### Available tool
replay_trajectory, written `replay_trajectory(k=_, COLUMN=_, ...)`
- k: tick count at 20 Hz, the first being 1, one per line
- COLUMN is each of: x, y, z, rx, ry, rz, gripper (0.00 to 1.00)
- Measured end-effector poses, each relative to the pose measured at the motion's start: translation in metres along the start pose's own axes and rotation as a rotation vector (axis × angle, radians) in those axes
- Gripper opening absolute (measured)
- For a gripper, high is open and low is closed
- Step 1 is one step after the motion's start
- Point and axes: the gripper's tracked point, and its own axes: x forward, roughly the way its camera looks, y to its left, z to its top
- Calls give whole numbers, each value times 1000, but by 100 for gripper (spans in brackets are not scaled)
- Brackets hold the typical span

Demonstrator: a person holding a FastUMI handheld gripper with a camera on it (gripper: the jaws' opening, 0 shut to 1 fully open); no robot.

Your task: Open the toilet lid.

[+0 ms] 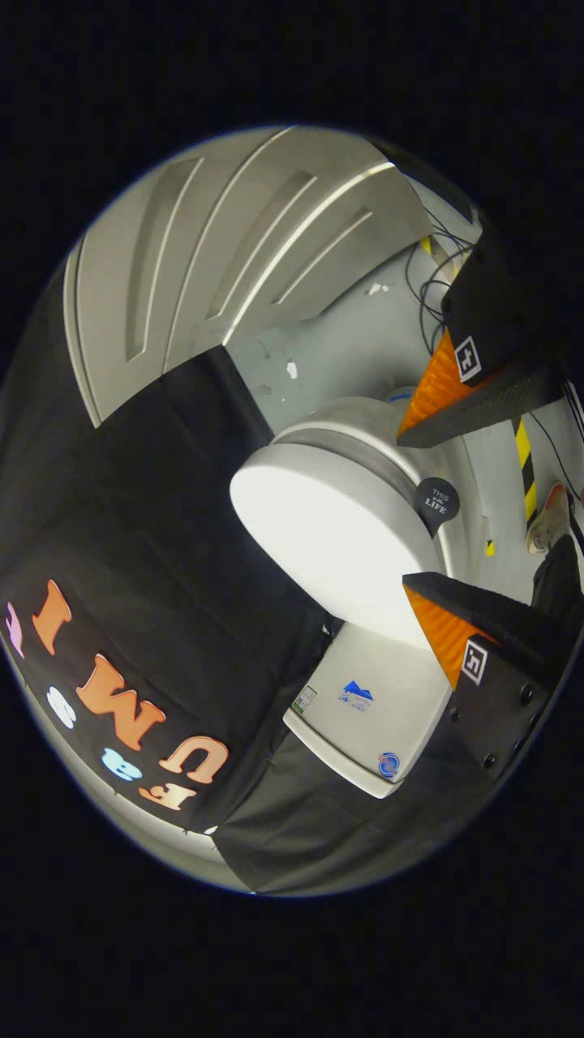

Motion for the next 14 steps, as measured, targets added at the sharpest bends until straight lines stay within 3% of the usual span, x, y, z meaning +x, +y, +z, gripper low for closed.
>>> replay_trajectory(k=4, x=30, y=10, z=-34, rx=232, ry=129, rz=97, gripper=98)
replay_trajectory(k=7, x=45, y=0, z=-32, rx=374, ry=132, rz=119, gripper=97)
replay_trajectory(k=9, x=52, y=1, z=-27, rx=411, ry=114, rz=137, gripper=97)
replay_trajectory(k=14, x=63, y=-10, z=-30, rx=406, ry=125, rz=107, gripper=75)
